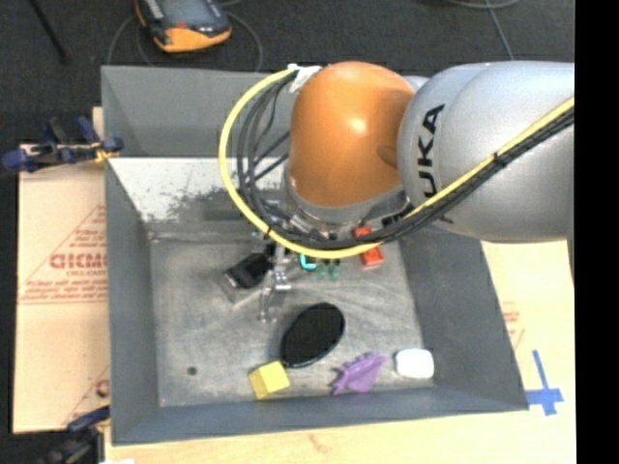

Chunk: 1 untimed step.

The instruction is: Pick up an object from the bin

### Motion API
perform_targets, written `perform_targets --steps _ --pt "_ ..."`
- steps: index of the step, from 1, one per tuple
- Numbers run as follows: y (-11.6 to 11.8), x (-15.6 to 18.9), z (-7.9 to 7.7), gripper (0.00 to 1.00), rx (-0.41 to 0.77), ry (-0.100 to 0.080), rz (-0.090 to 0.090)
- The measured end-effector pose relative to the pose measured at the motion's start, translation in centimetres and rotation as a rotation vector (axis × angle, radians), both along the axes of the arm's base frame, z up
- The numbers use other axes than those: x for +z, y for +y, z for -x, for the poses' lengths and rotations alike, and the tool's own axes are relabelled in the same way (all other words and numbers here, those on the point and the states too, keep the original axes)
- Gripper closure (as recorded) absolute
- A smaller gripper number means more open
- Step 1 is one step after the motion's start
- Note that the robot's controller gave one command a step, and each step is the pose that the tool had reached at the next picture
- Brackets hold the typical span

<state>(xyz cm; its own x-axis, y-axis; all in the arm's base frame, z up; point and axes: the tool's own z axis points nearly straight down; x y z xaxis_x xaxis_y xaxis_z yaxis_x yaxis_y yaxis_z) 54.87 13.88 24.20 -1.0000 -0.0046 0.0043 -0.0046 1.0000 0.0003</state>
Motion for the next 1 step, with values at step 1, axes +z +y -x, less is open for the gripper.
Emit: perform_targets --steps 1 --pt "-0.10 0.41 -0.17 1.00 -0.005 -0.008 -0.001"
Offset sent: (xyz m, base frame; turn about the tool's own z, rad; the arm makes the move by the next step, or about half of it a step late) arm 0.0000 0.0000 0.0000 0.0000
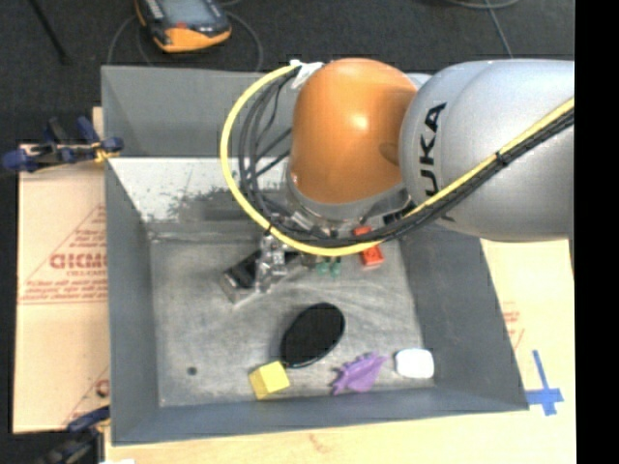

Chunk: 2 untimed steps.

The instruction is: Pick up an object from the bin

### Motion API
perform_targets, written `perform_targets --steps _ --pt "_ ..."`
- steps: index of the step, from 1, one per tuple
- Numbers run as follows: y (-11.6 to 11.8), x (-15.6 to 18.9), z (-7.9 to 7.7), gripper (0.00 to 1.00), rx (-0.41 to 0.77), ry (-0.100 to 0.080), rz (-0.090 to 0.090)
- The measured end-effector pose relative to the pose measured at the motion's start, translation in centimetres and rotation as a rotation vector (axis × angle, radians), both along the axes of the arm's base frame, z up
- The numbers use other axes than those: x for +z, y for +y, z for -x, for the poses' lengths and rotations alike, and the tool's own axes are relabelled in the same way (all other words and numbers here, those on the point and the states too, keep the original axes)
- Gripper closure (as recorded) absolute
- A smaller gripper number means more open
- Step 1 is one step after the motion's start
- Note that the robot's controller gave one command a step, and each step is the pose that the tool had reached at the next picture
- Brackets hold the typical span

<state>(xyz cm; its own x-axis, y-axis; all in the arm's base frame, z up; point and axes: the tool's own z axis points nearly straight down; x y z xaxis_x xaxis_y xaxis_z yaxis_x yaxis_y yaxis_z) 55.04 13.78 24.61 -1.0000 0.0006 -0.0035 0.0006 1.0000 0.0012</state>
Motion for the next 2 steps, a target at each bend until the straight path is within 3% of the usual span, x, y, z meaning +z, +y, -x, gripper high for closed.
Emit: perform_targets --steps 1,2 --pt "0.0 0.0 0.0 1.00 0.000 0.000 0.000" --pt "3.6 -3.4 -0.2 1.00 -0.068 -0.005 -0.001"
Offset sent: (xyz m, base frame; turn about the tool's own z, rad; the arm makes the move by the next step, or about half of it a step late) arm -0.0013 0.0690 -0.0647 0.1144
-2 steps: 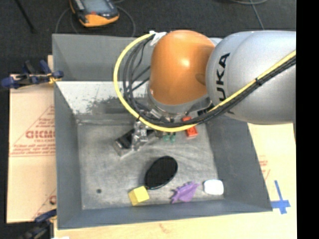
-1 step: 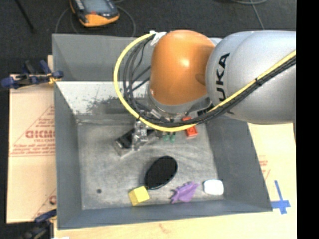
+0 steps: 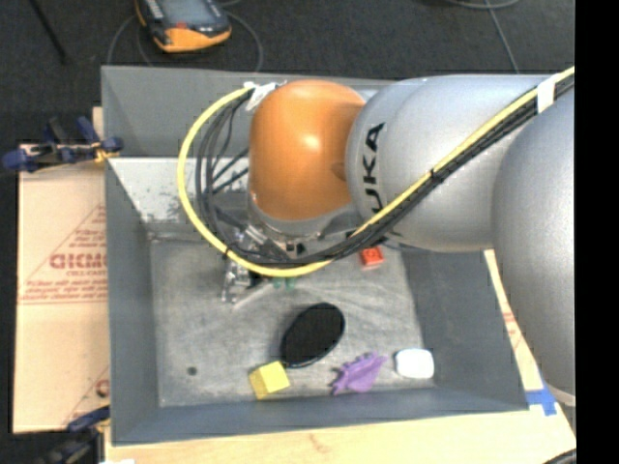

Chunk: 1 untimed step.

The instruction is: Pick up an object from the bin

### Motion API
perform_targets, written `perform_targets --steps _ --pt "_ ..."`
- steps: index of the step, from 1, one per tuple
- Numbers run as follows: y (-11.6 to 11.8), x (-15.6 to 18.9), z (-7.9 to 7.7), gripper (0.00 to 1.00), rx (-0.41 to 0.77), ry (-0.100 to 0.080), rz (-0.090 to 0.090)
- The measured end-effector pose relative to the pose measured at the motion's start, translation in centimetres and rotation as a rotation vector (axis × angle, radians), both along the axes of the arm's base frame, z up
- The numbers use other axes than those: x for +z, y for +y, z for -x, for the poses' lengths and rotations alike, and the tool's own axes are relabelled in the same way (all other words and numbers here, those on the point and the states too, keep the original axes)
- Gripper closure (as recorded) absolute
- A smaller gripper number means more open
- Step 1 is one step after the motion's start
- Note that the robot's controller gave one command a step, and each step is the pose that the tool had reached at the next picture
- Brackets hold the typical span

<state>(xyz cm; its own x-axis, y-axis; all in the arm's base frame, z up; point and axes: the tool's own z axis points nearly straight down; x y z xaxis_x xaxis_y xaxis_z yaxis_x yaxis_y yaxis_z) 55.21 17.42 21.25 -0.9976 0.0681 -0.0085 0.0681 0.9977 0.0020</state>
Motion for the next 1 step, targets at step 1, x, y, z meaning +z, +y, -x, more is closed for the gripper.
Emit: perform_targets --steps 1 --pt "1.51 -1.98 1.35 1.00 -0.021 0.010 -0.002"
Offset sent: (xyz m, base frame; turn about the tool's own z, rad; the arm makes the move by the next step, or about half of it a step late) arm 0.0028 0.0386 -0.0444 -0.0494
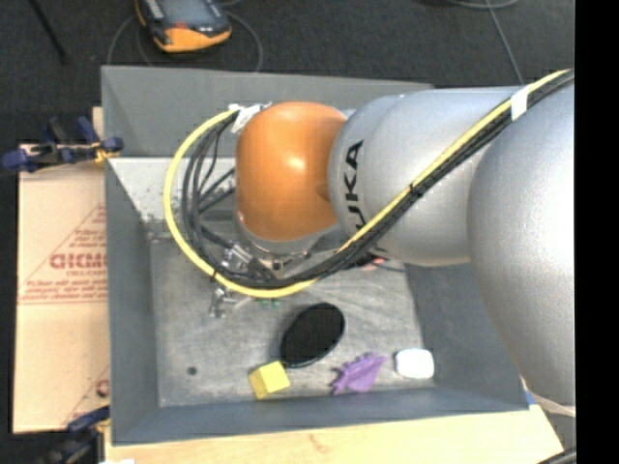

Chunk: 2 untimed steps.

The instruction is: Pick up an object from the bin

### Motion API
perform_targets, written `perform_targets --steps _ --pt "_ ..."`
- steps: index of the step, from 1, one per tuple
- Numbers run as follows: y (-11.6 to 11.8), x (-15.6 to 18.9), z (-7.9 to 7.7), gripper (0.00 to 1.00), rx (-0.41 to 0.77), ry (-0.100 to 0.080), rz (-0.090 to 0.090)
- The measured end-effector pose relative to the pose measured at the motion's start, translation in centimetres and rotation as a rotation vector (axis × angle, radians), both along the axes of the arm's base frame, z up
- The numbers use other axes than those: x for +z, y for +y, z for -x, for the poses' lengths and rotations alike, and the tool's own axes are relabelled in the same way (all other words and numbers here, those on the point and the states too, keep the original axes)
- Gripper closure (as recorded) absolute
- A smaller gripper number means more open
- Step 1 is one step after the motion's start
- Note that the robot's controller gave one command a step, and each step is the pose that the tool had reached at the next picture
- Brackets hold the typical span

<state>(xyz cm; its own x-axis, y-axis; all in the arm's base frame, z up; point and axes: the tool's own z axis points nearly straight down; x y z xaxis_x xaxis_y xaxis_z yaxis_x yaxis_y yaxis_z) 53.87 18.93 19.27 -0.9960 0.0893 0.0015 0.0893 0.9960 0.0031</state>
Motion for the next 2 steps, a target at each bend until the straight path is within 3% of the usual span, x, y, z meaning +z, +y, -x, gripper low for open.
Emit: perform_targets --steps 1,2 --pt "0.1 -1.2 -1.0 1.00 0.027 -0.006 0.004" --pt "-0.9 -1.4 1.5 1.00 0.024 -0.003 0.002"
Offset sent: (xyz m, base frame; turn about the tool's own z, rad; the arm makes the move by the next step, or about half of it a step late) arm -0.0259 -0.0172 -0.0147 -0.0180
